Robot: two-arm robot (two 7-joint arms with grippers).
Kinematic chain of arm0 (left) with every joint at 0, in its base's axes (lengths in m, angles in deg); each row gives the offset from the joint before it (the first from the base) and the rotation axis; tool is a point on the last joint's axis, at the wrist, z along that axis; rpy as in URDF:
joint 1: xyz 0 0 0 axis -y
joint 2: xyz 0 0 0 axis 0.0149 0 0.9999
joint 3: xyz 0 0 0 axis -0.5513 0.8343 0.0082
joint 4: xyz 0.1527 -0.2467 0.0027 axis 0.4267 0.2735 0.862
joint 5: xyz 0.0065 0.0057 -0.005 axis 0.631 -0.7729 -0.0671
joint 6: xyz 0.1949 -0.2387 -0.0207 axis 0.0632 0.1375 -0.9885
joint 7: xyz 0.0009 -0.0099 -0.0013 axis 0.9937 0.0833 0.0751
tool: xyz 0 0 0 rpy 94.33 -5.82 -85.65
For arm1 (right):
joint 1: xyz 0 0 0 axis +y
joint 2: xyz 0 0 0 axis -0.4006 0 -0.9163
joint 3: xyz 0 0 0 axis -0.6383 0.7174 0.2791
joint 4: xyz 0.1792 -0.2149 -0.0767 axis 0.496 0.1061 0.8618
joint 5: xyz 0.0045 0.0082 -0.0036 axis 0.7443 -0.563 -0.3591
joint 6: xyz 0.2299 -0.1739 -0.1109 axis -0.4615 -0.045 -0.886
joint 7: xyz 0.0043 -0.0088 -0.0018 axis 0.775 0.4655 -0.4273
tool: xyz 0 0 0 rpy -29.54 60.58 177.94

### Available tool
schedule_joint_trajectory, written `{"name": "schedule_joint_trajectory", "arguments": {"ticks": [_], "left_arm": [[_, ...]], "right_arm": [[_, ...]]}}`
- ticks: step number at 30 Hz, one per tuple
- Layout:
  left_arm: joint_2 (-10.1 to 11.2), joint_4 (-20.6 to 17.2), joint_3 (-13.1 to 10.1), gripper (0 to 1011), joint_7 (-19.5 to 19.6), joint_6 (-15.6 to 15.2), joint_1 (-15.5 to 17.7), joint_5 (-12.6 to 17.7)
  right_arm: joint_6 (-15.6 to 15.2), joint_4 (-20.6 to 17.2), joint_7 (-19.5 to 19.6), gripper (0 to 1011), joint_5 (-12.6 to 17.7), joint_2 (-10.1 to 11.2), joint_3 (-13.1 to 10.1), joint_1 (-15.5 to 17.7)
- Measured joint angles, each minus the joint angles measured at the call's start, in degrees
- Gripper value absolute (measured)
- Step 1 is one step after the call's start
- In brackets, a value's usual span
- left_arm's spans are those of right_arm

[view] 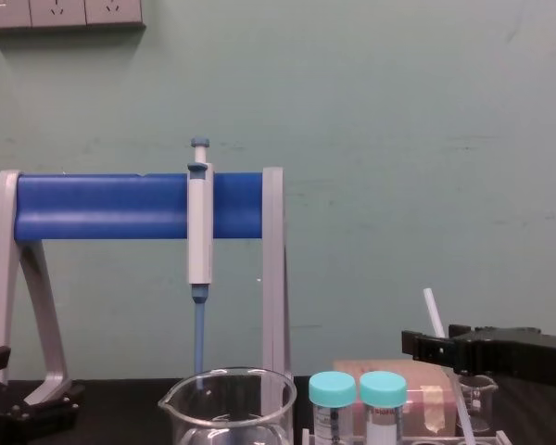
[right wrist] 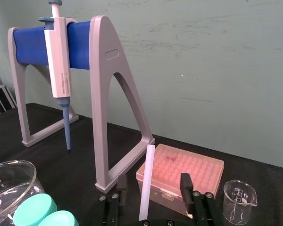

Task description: Pick up the stirring rod with one hand, then place it down.

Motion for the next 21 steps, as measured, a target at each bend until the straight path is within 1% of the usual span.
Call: {"name": "schedule_joint_trajectory", "arguments": {"ticks": [2, 3, 4, 5, 8, 11, 13, 17, 21], "left_arm": [[0.00, 0.00, 0.00, 1000, 0.00, 0.00, 0.00, 0.00], [0.00, 0.00, 0.00, 1000, 0.00, 0.00, 0.00, 0.00], [0.00, 0.00, 0.00, 1000, 0.00, 0.00, 0.00, 0.00], [0.00, 0.00, 0.00, 1000, 0.00, 0.00, 0.00, 0.00], [0.00, 0.00, 0.00, 1000, 0.00, 0.00, 0.01, 0.00], [0.00, 0.00, 0.00, 1000, 0.00, 0.00, 0.00, 0.00], [0.00, 0.00, 0.00, 1000, 0.00, 0.00, 0.00, 0.00], [0.00, 0.00, 0.00, 1000, 0.00, 0.00, 0.00, 0.00], [0.00, 0.00, 0.00, 1000, 0.00, 0.00, 0.00, 0.00]], "right_arm": [[0.01, -0.01, 0.00, 682, 0.02, 0.01, 0.00, 0.01], [0.01, -0.02, 0.00, 635, 0.03, 0.01, 0.00, 0.02], [0.01, -0.02, 0.00, 626, 0.03, 0.02, 0.00, 0.02], [0.01, -0.03, 0.00, 577, 0.04, 0.03, 0.00, 0.02], [0.02, -0.05, 0.00, 496, 0.06, 0.03, 0.00, 0.02], [0.02, -0.06, 0.00, 373, 0.09, 0.03, 0.00, 0.03], [0.02, -0.07, -0.01, 334, 0.11, 0.03, 0.00, 0.02], [0.02, -0.07, -0.01, 190, 0.13, 0.03, 0.00, 0.03], [0.02, -0.07, -0.04, 93, 0.14, 0.03, 0.00, 0.03]]}}
